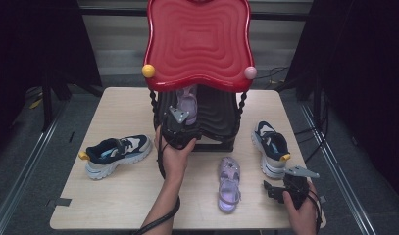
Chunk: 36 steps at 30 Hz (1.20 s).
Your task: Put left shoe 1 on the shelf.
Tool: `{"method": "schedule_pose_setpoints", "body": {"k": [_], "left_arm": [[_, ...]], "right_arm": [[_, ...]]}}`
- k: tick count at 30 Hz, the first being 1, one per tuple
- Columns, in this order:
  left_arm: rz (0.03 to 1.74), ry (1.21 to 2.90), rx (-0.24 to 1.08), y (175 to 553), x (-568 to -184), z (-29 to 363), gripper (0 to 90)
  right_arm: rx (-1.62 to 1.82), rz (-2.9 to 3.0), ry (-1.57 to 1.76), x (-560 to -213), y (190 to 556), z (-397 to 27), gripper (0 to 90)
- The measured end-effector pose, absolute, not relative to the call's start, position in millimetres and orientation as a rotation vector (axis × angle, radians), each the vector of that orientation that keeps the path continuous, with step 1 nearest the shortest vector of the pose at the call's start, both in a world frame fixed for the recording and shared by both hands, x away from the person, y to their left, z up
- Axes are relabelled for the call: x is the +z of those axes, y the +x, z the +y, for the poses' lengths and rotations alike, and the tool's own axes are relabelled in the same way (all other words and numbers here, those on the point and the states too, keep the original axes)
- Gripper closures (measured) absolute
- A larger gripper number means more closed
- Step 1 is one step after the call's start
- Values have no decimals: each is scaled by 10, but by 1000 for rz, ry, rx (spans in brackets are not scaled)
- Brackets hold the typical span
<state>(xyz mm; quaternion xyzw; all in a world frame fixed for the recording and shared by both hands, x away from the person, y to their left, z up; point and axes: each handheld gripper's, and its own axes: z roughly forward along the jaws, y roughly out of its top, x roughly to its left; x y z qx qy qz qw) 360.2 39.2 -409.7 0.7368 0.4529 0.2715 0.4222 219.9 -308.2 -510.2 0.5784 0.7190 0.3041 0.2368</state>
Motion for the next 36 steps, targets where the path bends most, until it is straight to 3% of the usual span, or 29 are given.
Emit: {"method": "schedule_pose_setpoints", "body": {"k": [36], "left_arm": [[988, 1885, 556, 3231, -4145, 883, 171]], "right_arm": [[836, 1975, 1582, -5102, 2196, -3084, 99]]}}
